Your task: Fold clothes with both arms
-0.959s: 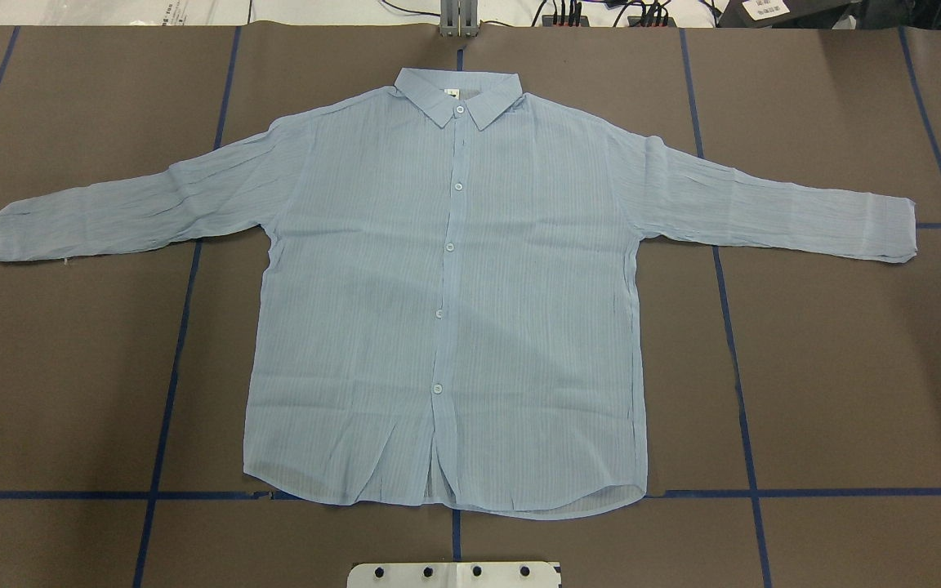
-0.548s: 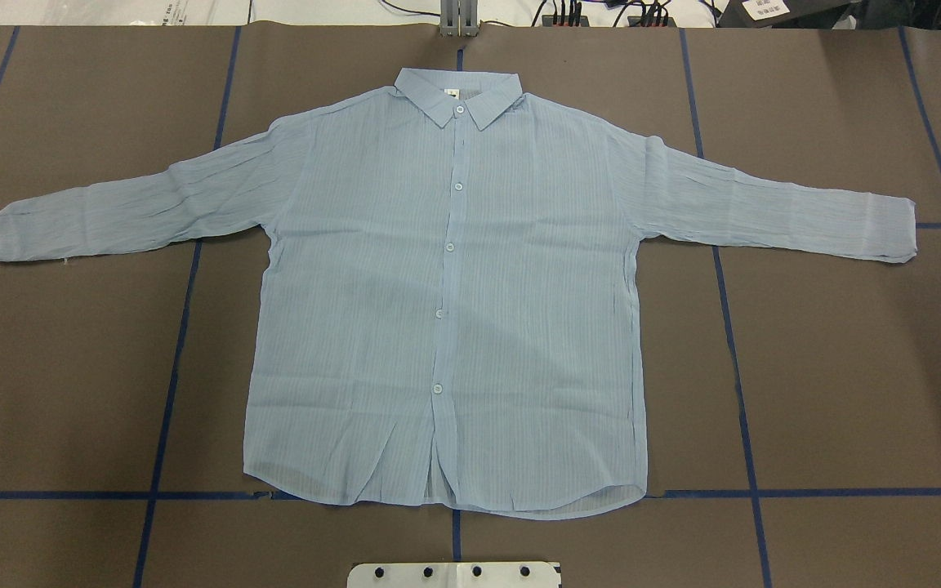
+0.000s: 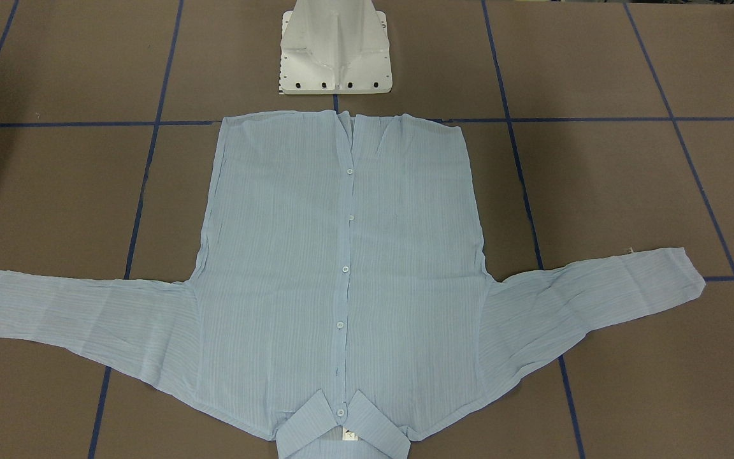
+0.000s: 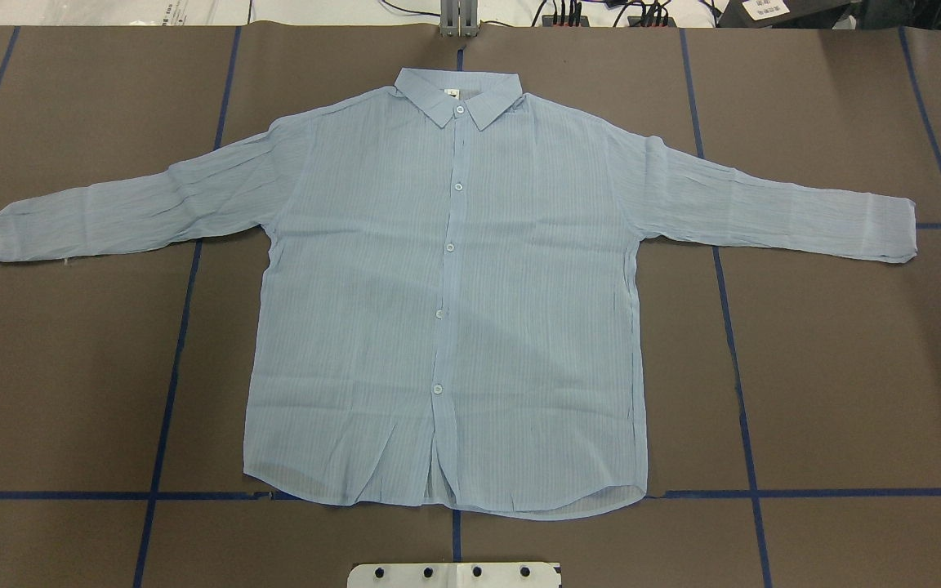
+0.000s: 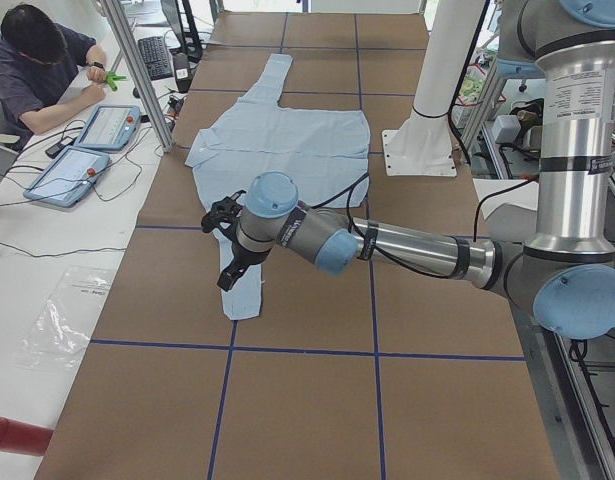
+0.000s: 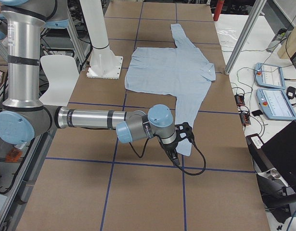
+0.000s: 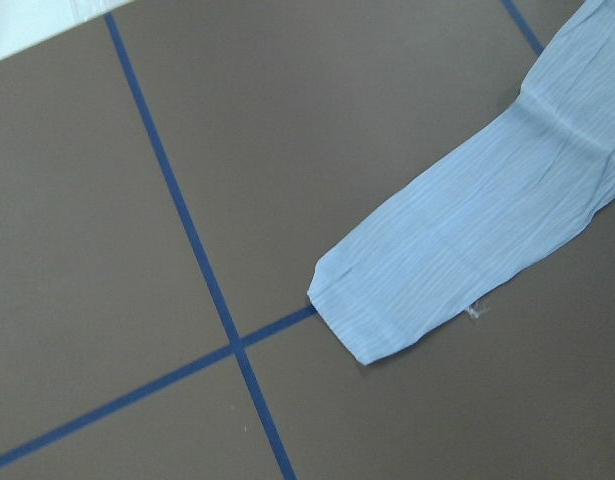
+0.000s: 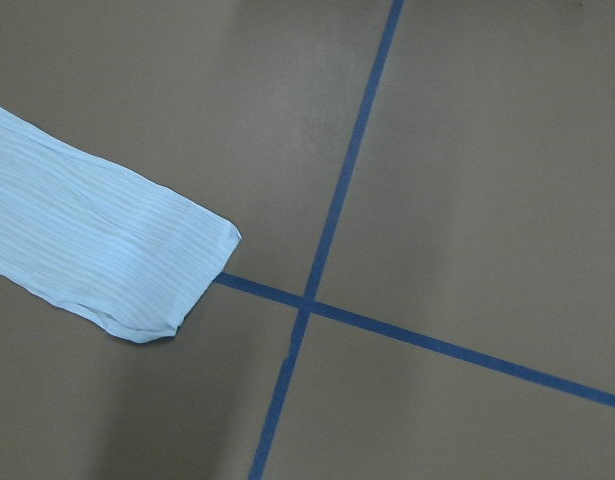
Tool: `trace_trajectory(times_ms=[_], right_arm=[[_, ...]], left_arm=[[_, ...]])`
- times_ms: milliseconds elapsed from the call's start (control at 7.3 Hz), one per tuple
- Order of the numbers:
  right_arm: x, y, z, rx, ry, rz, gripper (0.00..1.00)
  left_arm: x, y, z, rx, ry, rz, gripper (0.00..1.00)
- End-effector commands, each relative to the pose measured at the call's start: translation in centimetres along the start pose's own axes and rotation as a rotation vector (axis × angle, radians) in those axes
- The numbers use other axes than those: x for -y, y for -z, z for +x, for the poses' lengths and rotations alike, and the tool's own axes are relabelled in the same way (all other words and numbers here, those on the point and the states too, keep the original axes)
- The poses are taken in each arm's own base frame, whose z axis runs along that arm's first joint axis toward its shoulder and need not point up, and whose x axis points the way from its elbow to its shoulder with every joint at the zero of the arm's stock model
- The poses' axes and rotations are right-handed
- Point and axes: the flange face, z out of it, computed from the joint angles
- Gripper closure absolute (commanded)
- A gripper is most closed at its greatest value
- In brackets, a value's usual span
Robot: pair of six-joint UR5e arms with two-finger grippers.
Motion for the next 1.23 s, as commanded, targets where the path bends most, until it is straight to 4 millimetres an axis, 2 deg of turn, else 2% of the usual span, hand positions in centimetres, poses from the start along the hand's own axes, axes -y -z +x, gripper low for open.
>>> trace_trajectory(times_ms=[0,137,274,411,548,685,822,1096], right_arm=[[1.0,-2.7,-2.4,0.060,-0.116,0.023,0.00],[1.6,-5.2,-5.0,0.070,-0.183,0.049,0.00],[1.8,-8.7,-7.5,0.066,-0.232,0.080,0.00],[1.9,-12.4,-9.1,0.028,-0.273,0.128,0.01],[2.1,-15.6,-9.5,0.022,-0.280,0.141,0.02],[3.2,-18.7,-10.6,0.015,-0.285,0.126,0.02],[3.6,-20.4,-11.7,-0.028,-0.271,0.133,0.03],[3.3,-21.2,-12.3,-0.024,-0.322,0.121,0.14]], left_arm=[[1.2,-0.7,-0.9,0.004,-0.045,0.048,0.00],[1.1,-0.7,-0.9,0.002,-0.044,0.047,0.00],[1.2,-0.6,-0.8,0.002,-0.047,0.050,0.00],[1.3,-0.3,-0.6,0.004,-0.052,0.055,0.00],[1.3,-0.2,-0.6,0.004,-0.056,0.056,0.00],[1.3,-0.2,-0.6,0.003,-0.060,0.056,0.00],[1.3,-0.2,-0.5,0.001,-0.061,0.057,0.00],[1.3,-0.1,-0.6,0.004,-0.058,0.058,0.00]])
